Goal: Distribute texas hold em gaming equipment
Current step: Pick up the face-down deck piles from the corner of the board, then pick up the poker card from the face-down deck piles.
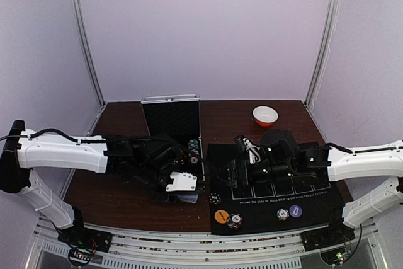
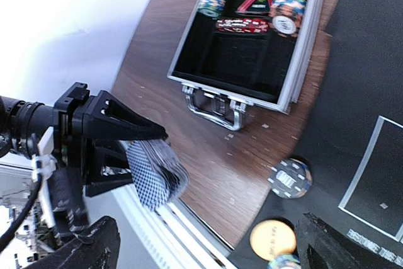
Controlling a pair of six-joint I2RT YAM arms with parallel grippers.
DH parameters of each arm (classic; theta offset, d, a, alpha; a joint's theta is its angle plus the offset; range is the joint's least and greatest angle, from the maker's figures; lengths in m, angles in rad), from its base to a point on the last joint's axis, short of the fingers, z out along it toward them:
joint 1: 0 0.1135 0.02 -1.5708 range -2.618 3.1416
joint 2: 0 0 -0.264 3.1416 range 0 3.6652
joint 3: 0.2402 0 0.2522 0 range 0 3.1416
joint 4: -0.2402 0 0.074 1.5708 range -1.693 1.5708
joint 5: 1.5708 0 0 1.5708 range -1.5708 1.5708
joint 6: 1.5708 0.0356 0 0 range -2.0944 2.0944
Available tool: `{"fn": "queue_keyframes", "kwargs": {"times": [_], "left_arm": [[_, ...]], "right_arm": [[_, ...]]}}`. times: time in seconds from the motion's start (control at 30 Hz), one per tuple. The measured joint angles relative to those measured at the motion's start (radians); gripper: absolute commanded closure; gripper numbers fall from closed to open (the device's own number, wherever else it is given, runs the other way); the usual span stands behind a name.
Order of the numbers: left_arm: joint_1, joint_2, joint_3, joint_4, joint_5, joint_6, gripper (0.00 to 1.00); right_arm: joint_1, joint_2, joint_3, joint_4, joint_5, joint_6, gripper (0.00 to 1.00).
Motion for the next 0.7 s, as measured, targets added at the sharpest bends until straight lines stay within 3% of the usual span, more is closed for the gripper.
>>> {"fn": "queue_keyframes", "kwargs": {"times": [0.37, 0.7], "left_arm": [[0.016, 0.003, 0.208, -0.108, -0.011, -0.006, 0.52], [0.020, 0.013, 0.211, -0.142, -0.032, -0.005, 0.52]], "right_arm": [[-0.024, 0.226, 0.013, 0.344, -0.219, 0.075, 0.08], [-0.024, 0.337, 0.050, 0.533, -0.312, 0.127, 0.33]]}}
